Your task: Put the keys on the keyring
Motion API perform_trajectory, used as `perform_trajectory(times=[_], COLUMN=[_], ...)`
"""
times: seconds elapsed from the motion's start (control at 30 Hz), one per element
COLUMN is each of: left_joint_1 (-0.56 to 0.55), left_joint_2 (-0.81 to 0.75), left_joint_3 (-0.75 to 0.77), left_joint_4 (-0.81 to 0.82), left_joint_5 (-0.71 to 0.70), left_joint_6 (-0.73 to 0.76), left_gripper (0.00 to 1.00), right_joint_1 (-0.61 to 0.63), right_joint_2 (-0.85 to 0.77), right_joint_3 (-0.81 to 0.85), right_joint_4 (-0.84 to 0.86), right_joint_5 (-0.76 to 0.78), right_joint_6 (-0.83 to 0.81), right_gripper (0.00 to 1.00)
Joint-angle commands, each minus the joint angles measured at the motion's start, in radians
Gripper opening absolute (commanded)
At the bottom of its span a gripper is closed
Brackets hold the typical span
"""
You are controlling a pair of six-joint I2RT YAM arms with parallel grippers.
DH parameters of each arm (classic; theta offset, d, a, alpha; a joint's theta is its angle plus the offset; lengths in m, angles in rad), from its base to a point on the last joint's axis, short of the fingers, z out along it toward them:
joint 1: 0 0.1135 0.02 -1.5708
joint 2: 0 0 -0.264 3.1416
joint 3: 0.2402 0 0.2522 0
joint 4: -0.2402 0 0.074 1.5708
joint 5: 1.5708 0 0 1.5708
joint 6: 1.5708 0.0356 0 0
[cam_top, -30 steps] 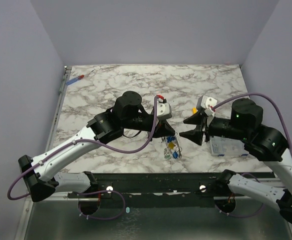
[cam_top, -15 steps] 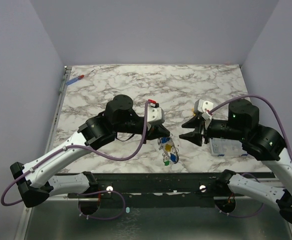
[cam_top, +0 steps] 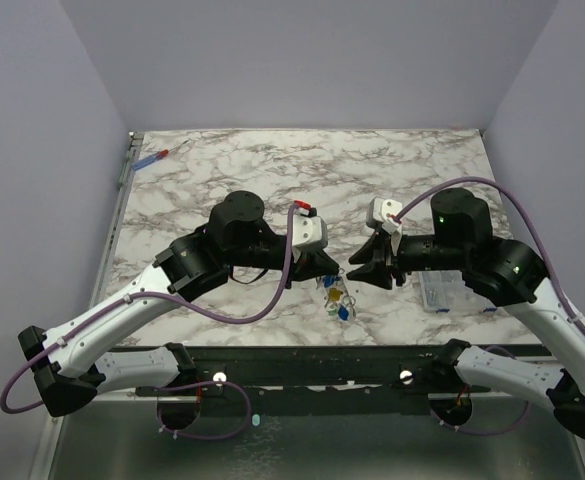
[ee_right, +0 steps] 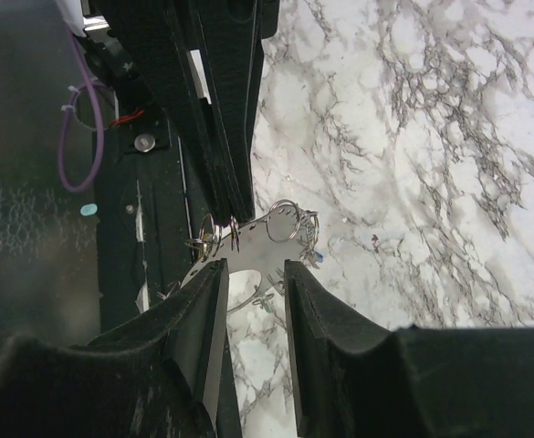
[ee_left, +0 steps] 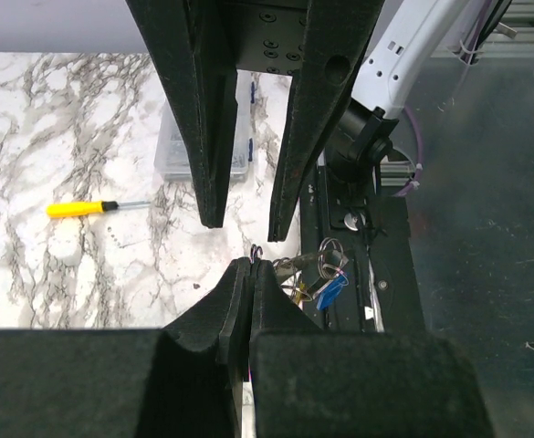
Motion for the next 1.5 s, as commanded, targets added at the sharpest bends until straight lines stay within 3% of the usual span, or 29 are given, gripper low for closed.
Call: perform_trajectory(times=[0.0,1.03,1.47], left_joint_1=[0.001,0.002,0.002], left_joint_2=[-0.017,0.006,0.006], left_joint_3=[-0.005,0.003,0.004], left_joint_4=[0.035,0.047,0.057], left_joint_5=[0.022,0.013,0.006], left_joint_6=[0.011,0.001,0.004], left_gripper=[0.0,0.0,0.0], right_joint_1=[0.004,0.004,0.004], right_joint_2=[0.007,0.076,0.101], right_joint_3=[0.03,0.02,-0.003], right_joint_4=[0.007,0.061,0.071], right_joint_5=[-0.048,-0.057,-0.067], right_joint_6=[0.007,0.015,0.016], right_gripper=[0.38,0.22,0.25])
